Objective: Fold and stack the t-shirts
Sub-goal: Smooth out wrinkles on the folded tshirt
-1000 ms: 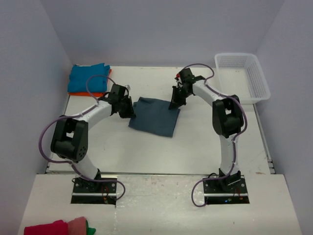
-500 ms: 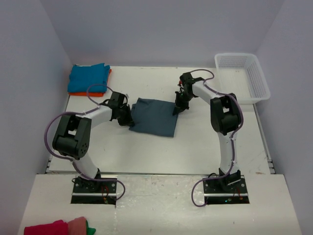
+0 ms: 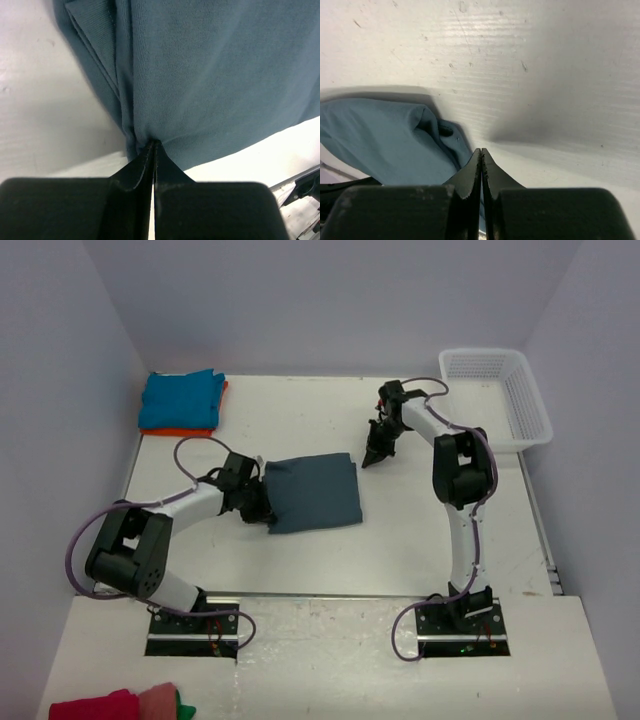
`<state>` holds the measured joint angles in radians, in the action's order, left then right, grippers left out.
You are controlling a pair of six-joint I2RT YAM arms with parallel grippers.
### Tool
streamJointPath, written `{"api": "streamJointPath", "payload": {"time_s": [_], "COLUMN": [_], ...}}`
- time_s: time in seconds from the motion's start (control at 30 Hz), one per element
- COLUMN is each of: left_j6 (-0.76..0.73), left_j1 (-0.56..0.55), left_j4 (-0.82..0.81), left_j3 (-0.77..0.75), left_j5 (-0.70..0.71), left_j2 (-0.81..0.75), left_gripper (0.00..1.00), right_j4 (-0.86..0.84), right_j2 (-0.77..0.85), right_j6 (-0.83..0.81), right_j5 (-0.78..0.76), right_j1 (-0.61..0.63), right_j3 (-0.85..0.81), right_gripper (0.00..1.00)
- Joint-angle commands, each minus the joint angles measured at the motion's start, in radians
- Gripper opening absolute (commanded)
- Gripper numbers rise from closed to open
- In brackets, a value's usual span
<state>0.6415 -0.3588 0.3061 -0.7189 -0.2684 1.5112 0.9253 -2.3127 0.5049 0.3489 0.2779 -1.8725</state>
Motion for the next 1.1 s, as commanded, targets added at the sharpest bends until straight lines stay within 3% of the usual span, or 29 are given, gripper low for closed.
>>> {"api": "streamJointPath", "payload": {"time_s": [0.0, 0.13, 0.23, 0.33, 0.4, 0.43, 0.47, 0.53, 0.57, 0.6, 0.63, 0.67, 0.7, 0.73, 0.9, 1.07], "left_j6": [-0.012, -0.063, -0.095, -0.127, -0.143, -0.149, -0.149, -0.148, -0.146, -0.146, -0.147, -0.148, -0.146, -0.144, -0.141, -0.114], "left_j1": [-0.003, -0.005, -0.005, -0.005, -0.005, -0.002, 0.000, 0.027, 0.040, 0.076, 0.096, 0.113, 0.138, 0.149, 0.167, 0.172], "left_j4": [0.087, 0.148, 0.200, 0.237, 0.274, 0.315, 0.333, 0.320, 0.306, 0.283, 0.262, 0.246, 0.207, 0.196, 0.139, 0.084], "left_j3": [0.023, -0.062, -0.228, -0.370, -0.436, -0.494, -0.514, -0.508, -0.498, -0.488, -0.467, -0.458, -0.449, -0.441, -0.473, -0.502], "left_j5": [0.034, 0.125, 0.168, 0.149, 0.152, 0.162, 0.173, 0.141, 0.115, 0.044, 0.003, -0.026, -0.075, -0.100, -0.207, -0.305], "left_j2": [-0.037, -0.138, -0.167, -0.131, -0.071, -0.053, -0.036, -0.010, -0.003, 0.010, 0.015, 0.023, 0.035, 0.044, 0.122, 0.217], "left_gripper": [0.00, 0.00, 0.00, 0.00, 0.13, 0.34, 0.38, 0.41, 0.41, 0.41, 0.38, 0.30, 0.06, 0.00, 0.00, 0.00], "right_j4": [0.014, -0.106, -0.163, -0.174, -0.186, -0.180, -0.178, -0.161, -0.161, -0.169, -0.186, -0.190, -0.209, -0.250, -0.324, -0.356], "right_j2": [0.001, 0.140, 0.287, 0.400, 0.459, 0.469, 0.473, 0.457, 0.449, 0.438, 0.432, 0.429, 0.429, 0.430, 0.378, 0.326], "right_j6": [-0.038, -0.088, -0.091, -0.094, -0.114, -0.123, -0.131, -0.143, -0.141, -0.141, -0.140, -0.128, -0.118, -0.111, -0.051, -0.016], "right_j5": [0.031, 0.036, -0.025, 0.021, 0.050, 0.059, 0.079, 0.090, 0.091, 0.102, 0.114, 0.119, 0.130, 0.142, 0.283, 0.274], "right_j1": [-0.002, 0.017, 0.041, 0.063, 0.078, 0.098, 0.102, 0.118, 0.122, 0.127, 0.135, 0.138, 0.141, 0.147, 0.170, 0.196], "right_j3": [-0.063, 0.051, 0.134, 0.196, 0.249, 0.256, 0.265, 0.263, 0.265, 0.271, 0.277, 0.288, 0.303, 0.331, 0.366, 0.407], "right_gripper": [0.00, 0.00, 0.00, 0.01, 0.23, 0.32, 0.53, 0.57, 0.53, 0.42, 0.17, 0.00, 0.00, 0.00, 0.00, 0.00]}}
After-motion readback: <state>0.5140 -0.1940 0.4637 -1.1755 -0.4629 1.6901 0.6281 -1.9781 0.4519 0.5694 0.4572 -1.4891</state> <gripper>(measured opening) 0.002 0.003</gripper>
